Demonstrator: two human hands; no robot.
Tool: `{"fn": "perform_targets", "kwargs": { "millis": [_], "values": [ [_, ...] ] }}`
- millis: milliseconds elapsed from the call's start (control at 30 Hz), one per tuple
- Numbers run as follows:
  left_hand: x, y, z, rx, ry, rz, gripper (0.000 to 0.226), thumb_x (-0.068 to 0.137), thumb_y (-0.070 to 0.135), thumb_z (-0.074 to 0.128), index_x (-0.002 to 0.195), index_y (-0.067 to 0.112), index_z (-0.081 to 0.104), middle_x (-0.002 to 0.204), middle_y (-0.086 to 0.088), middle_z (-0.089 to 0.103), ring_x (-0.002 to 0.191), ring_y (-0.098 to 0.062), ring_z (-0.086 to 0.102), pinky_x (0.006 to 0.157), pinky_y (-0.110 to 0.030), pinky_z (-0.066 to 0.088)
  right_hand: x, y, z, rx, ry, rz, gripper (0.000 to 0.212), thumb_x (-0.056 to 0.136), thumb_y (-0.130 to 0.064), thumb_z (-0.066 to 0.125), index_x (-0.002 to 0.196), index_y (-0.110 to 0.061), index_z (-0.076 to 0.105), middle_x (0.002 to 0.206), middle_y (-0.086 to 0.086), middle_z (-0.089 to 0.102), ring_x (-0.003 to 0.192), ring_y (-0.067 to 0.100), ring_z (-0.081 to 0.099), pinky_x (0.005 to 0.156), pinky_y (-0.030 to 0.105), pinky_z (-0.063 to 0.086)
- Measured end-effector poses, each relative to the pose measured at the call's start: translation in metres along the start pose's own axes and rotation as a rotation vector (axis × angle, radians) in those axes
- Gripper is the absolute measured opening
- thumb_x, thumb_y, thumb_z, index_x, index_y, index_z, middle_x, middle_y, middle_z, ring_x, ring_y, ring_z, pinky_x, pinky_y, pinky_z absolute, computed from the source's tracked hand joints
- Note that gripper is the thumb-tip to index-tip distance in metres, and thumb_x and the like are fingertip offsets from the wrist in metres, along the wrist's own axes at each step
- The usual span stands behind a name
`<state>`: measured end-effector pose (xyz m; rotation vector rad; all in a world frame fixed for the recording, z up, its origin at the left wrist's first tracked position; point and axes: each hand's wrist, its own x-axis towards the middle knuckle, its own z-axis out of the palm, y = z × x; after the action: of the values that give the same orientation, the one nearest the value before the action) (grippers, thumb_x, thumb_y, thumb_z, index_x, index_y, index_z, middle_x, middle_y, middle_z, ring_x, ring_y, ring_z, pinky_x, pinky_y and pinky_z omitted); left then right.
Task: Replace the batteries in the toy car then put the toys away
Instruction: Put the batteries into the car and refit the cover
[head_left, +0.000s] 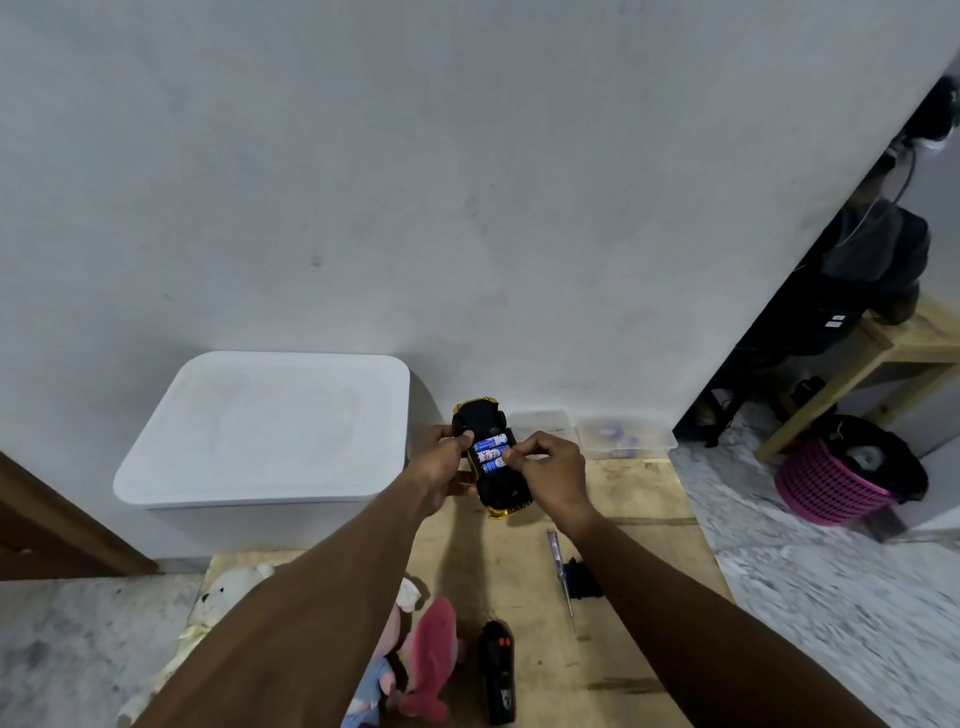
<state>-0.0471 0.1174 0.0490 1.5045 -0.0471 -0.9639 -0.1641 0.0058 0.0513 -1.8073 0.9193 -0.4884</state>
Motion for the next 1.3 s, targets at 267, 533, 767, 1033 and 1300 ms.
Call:
{"fn": "perform_targets", "kwargs": {
  "millis": [267, 533, 767, 1033, 1300],
  "values": [
    [0.004, -0.005, 0.006, 0.011, -0.003, -0.011, 0.028, 0.102, 0.026, 0.052, 0.127, 0.014, 0.051, 0.11, -0.012, 0.068, 0.073, -0.031, 0.065, 0.052, -0.034, 0.051, 0.011, 0.004, -0.007, 0.21, -0.049, 0.219, 0.016, 0.07, -0.001, 0.086, 0.071, -0.01, 0.073, 0.084, 0.005, 0.075, 0.086, 0.025, 0.074, 0.078, 0.04, 0.062],
    [0.012, 0.004, 0.005, 0.08, -0.118, -0.037, 0.033, 0.09, 0.017, 0.068, 0.12, 0.021, 0.055, 0.107, -0.013, 0.071, 0.077, -0.03, 0.07, 0.063, -0.038, 0.057, 0.018, 0.004, -0.017, 0.205, -0.114, 0.172, 0.032, 0.073, -0.004, 0.086, 0.098, -0.009, 0.066, 0.097, 0.011, 0.071, 0.087, 0.022, 0.069, 0.074, 0.034, 0.059],
    [0.017, -0.003, 0.005, 0.16, -0.095, 0.025, 0.033, 0.093, 0.013, 0.066, 0.123, 0.02, 0.053, 0.106, -0.018, 0.071, 0.079, -0.034, 0.07, 0.085, -0.052, 0.056, 0.019, -0.001, -0.022, 0.218, -0.238, 0.279, 0.032, 0.08, -0.018, 0.083, 0.105, -0.027, 0.066, 0.091, -0.003, 0.072, 0.074, 0.011, 0.073, 0.057, 0.028, 0.057],
    [0.011, -0.005, 0.008, 0.219, -0.069, 0.148, 0.041, 0.092, 0.009, 0.066, 0.13, 0.008, 0.051, 0.096, -0.017, 0.069, 0.077, -0.033, 0.074, 0.065, -0.045, 0.061, 0.022, -0.004, -0.025, 0.166, -0.272, 0.279, 0.032, 0.083, -0.017, 0.079, 0.111, -0.023, 0.064, 0.091, -0.001, 0.074, 0.079, 0.014, 0.073, 0.056, 0.028, 0.056],
    [0.006, -0.008, 0.011, 0.154, -0.139, 0.049, 0.04, 0.097, 0.028, 0.062, 0.135, 0.03, 0.05, 0.107, -0.015, 0.073, 0.083, -0.034, 0.071, 0.083, -0.05, 0.056, 0.026, 0.008, -0.031, 0.192, -0.281, 0.307, 0.03, 0.082, -0.021, 0.081, 0.109, -0.024, 0.067, 0.1, 0.005, 0.075, 0.088, 0.022, 0.074, 0.061, 0.035, 0.06]
  ]
}}
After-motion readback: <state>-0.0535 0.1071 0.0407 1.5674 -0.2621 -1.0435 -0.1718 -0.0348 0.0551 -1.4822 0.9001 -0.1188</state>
